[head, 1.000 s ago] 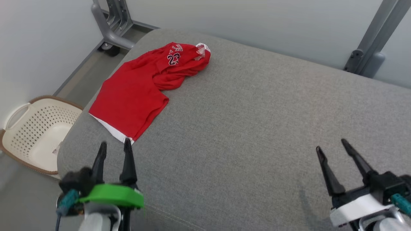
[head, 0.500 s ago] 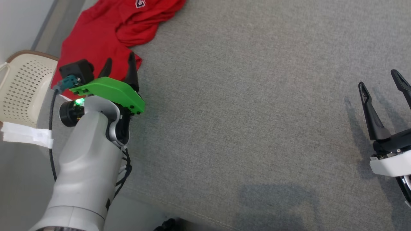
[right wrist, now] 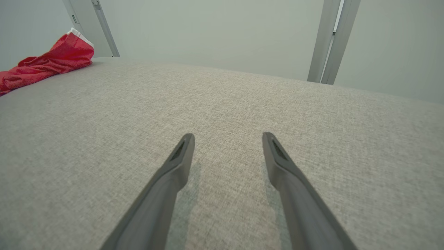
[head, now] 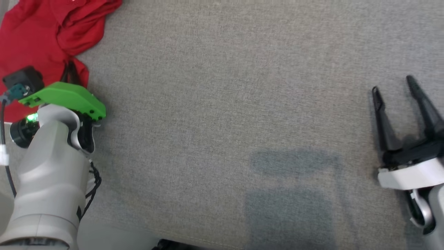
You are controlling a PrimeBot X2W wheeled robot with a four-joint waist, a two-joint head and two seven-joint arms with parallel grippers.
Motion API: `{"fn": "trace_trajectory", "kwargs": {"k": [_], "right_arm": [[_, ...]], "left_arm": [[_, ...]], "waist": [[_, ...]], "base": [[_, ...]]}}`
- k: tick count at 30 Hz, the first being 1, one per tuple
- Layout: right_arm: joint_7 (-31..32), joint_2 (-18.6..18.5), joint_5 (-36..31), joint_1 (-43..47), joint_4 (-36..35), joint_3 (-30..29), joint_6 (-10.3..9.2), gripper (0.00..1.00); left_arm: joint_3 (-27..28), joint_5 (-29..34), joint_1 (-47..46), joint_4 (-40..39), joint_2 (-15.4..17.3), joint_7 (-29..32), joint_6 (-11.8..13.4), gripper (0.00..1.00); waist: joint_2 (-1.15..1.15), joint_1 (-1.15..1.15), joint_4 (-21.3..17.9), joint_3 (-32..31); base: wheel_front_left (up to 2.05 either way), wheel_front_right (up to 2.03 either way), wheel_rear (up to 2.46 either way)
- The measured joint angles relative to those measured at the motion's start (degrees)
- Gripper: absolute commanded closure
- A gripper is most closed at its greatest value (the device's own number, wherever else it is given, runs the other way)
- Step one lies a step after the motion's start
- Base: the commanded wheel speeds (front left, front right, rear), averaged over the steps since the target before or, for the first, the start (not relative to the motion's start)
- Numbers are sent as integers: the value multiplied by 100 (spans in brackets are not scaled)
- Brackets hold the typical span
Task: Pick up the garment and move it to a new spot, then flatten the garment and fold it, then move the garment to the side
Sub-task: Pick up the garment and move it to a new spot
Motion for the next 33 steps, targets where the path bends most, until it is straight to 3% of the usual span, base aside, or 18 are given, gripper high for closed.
{"fn": "trace_trajectory", "kwargs": {"k": [7,14,19,23,28,33], "right_arm": [[13,622,15,490,323,177,1,0],[13,1137,15,771,439,333,1,0],[14,1302,13,803,456,387,1,0],[14,1381,15,733,461,385,1,0],[14,1506,58,523,467,404,1,0],[14,1675,136,299,526,442,1,0]], "left_arm": [[-343,289,436,-824,-111,-160,-310,100],[-921,446,1074,-2739,-386,296,-374,100],[-1461,327,1736,-4502,-568,1165,-159,100],[-2062,296,2035,-5464,-658,1742,100,100],[-2803,152,1965,-5889,-683,2101,388,100],[-3762,-583,1263,-5773,-706,2138,804,100]], "waist": [[0,0,-192,-681],[0,-1,-385,-1553],[0,-1,-760,-1953],[0,-1,-1153,-2140],[0,-1,-1715,-2225],[0,-1,-2477,-2093]], "base": [[0,0,0],[0,0,0],[0,0,0],[0,0,0],[0,0,0],[0,0,0]]}}
